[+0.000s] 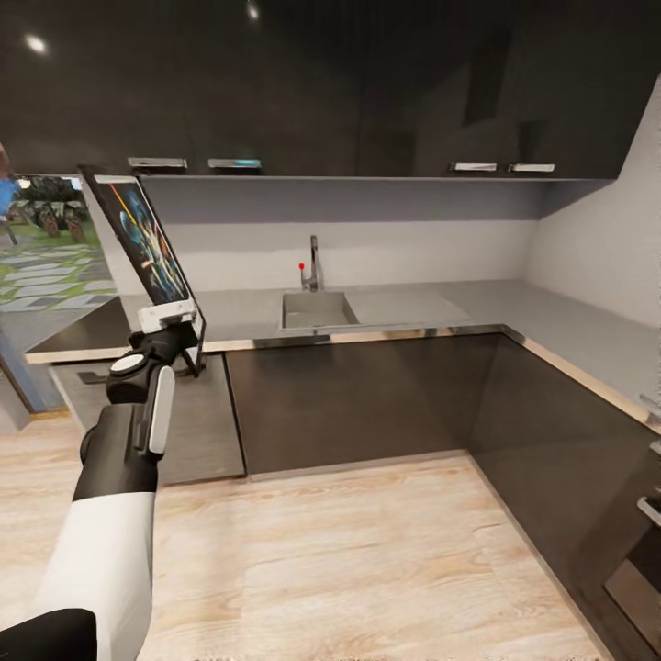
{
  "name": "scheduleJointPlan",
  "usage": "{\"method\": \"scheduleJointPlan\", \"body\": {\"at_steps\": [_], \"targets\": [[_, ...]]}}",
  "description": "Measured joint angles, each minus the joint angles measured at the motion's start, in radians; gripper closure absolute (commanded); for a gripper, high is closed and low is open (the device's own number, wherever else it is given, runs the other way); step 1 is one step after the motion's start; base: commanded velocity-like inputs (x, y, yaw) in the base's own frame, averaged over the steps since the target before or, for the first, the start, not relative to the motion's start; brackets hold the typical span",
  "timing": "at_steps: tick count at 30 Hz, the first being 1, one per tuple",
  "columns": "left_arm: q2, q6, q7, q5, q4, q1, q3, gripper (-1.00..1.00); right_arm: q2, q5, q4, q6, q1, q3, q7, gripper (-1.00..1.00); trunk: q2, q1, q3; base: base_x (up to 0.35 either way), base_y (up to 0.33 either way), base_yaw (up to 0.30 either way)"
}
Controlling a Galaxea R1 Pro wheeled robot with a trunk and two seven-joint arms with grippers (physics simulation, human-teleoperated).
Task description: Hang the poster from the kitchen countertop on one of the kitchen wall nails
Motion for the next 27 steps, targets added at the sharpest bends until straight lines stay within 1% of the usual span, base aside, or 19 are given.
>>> {"method": "scheduleJointPlan", "body": {"at_steps": [2, 3, 5, 6, 7, 8, 10, 11, 13, 14, 15, 16, 17, 18, 19, 21, 22, 26, 27], "targets": [[0.001, 0.024, -0.092, 0.002, -0.021, 0.000, 0.001, 1.00, 0.000, 0.002, -0.001, 0.001, -0.008, 0.000, 0.001, -1.00, 0.000, 0.000, 0.000, -0.057, 0.000, 0.000], [0.005, 0.037, -0.187, 0.007, -0.042, 0.000, 0.001, 1.00, 0.000, 0.003, -0.003, 0.006, -0.024, 0.001, 0.002, -1.00, 0.000, 0.000, 0.000, -0.036, 0.000, 0.000], [0.010, 0.046, -0.270, 0.001, -0.062, 0.000, 0.000, 1.00, -0.001, 0.004, -0.004, 0.021, -0.042, 0.001, 0.003, -1.00, 0.000, 0.000, 0.000, -0.023, 0.000, 0.000], [0.012, 0.052, -0.345, 0.004, -0.078, 0.000, 0.000, 1.00, -0.001, 0.005, -0.007, 0.049, -0.059, 0.001, 0.005, -1.00, 0.000, 0.000, 0.000, -0.015, 0.000, 0.000], [0.014, 0.054, -0.380, 0.000, -0.084, 0.000, 0.000, 1.00, -0.002, 0.005, -0.010, 0.068, -0.068, 0.002, 0.007, -1.00, 0.000, 0.000, 0.000, -0.009, 0.000, 0.000], [0.016, 0.059, -0.435, 0.002, -0.092, 0.000, 0.000, 1.00, -0.002, 0.006, -0.019, 0.104, -0.085, 0.002, 0.016, -1.00, 0.000, 0.000, 0.000, -0.007, 0.000, 0.000], [0.017, 0.065, -0.483, -0.002, -0.097, 0.001, 0.001, 1.00, -0.003, 0.006, -0.032, 0.140, -0.106, 0.003, 0.033, -1.00, 0.000, 0.000, 0.000, -0.005, 0.000, 0.000], [0.018, 0.071, -0.527, 0.000, -0.100, 0.002, 0.000, 1.00, -0.003, 0.007, -0.047, 0.174, -0.125, 0.004, 0.058, -1.00, 0.000, 0.000, 0.000, -0.003, 0.000, 0.000], [0.019, 0.074, -0.574, -0.002, -0.102, 0.002, 0.001, 1.00, -0.004, 0.007, -0.065, 0.209, -0.142, 0.005, 0.088, -1.00, 0.000, 0.000, 0.000, -0.002, 0.000, 0.000], [0.019, 0.077, -0.625, 0.000, -0.102, 0.003, 0.001, 1.00, -0.004, 0.007, -0.087, 0.247, -0.156, 0.005, 0.121, -1.00, 0.000, 0.000, 0.000, -0.001, 0.000, 0.000], [0.020, 0.077, -0.653, -0.003, -0.102, 0.004, 0.001, 1.00, -0.004, 0.007, -0.101, 0.268, -0.163, 0.005, 0.137, -1.00, 0.000, 0.000, 0.000, 0.000, 0.000, 0.000], [0.021, 0.079, -0.708, -0.002, -0.102, 0.005, 0.001, 1.00, -0.005, 0.007, -0.131, 0.311, -0.174, 0.005, 0.167, -1.00, 0.000, 0.000, 0.000, 0.000, 0.000, 0.000], [0.028, 0.080, -0.791, -0.003, -0.099, 0.007, 0.001, 1.00, -0.005, 0.007, -0.184, 0.382, -0.185, 0.005, 0.220, -1.00, 0.000, 0.000, 0.000, 0.000, 0.000, 0.000], [0.034, 0.079, -0.820, -0.008, -0.096, 0.008, 0.002, 1.00, -0.007, 0.007, -0.205, 0.409, -0.189, 0.005, 0.243, -1.00, 0.000, 0.000, 0.000, 0.000, 0.000, 0.000], [0.052, 0.078, -0.879, -0.010, -0.088, 0.019, 0.003, 1.00, -0.020, 0.005, -0.248, 0.468, -0.197, 0.004, 0.303, -1.00, 0.000, 0.000, 0.000, 0.000, 0.000, 0.000], [0.074, 0.076, -0.945, -0.011, -0.073, 0.039, 0.003, 1.00, -0.042, 0.003, -0.294, 0.535, -0.208, 0.004, 0.378, -1.00, 0.000, 0.000, 0.000, 0.000, 0.000, 0.000], [0.091, 0.075, -1.004, -0.012, -0.060, 0.054, 0.003, 1.00, -0.061, 0.001, -0.327, 0.587, -0.222, 0.003, 0.443, -1.00, 0.000, 0.000, 0.000, 0.000, 0.000, 0.000], [0.118, 0.067, -1.122, -0.011, -0.033, 0.083, 0.004, 1.00, -0.091, 0.000, -0.366, 0.671, -0.265, 0.002, 0.571, -1.00, 0.000, 0.000, 0.000, 0.000, 0.000, 0.000], [0.127, 0.053, -1.175, -0.011, -0.018, 0.097, 0.004, 1.00, -0.101, 0.000, -0.375, 0.697, -0.289, -0.007, 0.635, -1.00, 0.000, 0.000, 0.000, 0.000, 0.000, 0.000]]}}
